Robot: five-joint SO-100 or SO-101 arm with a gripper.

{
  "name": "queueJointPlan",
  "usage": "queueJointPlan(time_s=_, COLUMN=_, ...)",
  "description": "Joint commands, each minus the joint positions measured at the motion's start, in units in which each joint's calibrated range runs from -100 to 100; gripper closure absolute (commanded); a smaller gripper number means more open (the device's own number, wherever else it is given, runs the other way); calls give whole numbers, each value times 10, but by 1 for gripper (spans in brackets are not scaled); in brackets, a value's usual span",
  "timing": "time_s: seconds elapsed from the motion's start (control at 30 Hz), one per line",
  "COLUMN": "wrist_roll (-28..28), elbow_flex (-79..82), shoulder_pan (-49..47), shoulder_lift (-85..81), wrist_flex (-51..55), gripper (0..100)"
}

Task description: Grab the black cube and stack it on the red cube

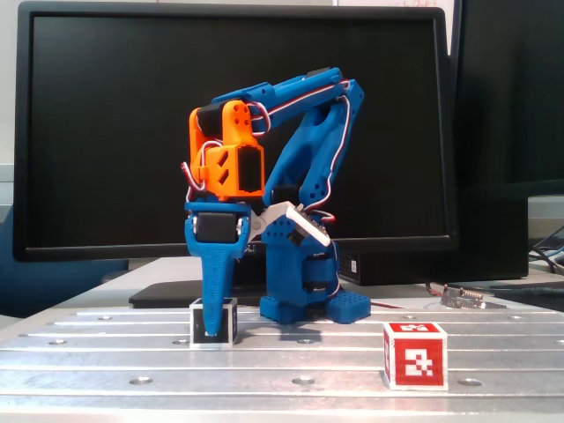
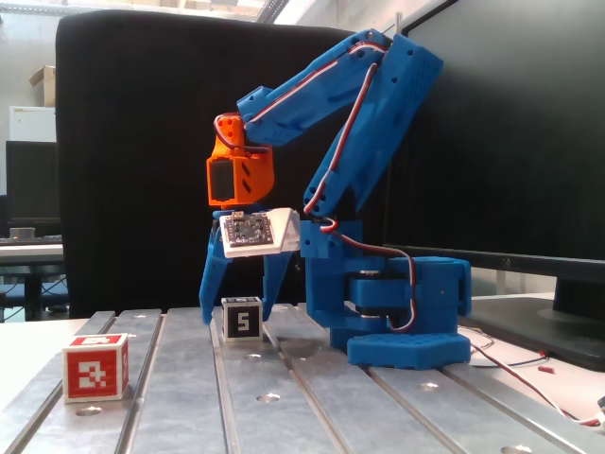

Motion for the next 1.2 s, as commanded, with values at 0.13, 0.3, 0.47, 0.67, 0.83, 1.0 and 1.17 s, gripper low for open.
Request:
queueJointPlan(time_s=0.13, wrist_roll=1, elbow_flex=-2, shoulder_pan=-1, shoulder_lift=-3, wrist_flex=0, gripper=74)
queueJointPlan(time_s=0.3, wrist_roll=1, elbow_flex=-2, shoulder_pan=0, shoulder_lift=-3, wrist_flex=2, gripper=74)
queueJointPlan(time_s=0.47, wrist_roll=1, elbow_flex=-1, shoulder_pan=0, shoulder_lift=-3, wrist_flex=2, gripper=77)
queueJointPlan(time_s=0.67, wrist_roll=1, elbow_flex=-1, shoulder_pan=0, shoulder_lift=-3, wrist_flex=2, gripper=81)
queueJointPlan(time_s=0.83, wrist_roll=1, elbow_flex=-1, shoulder_pan=-1, shoulder_lift=-3, wrist_flex=2, gripper=83)
queueJointPlan(time_s=1.0, wrist_roll=1, elbow_flex=-1, shoulder_pan=-1, shoulder_lift=-3, wrist_flex=2, gripper=83)
queueJointPlan(time_s=1.17, wrist_roll=1, elbow_flex=-1, shoulder_pan=-2, shoulder_lift=-3, wrist_flex=2, gripper=83)
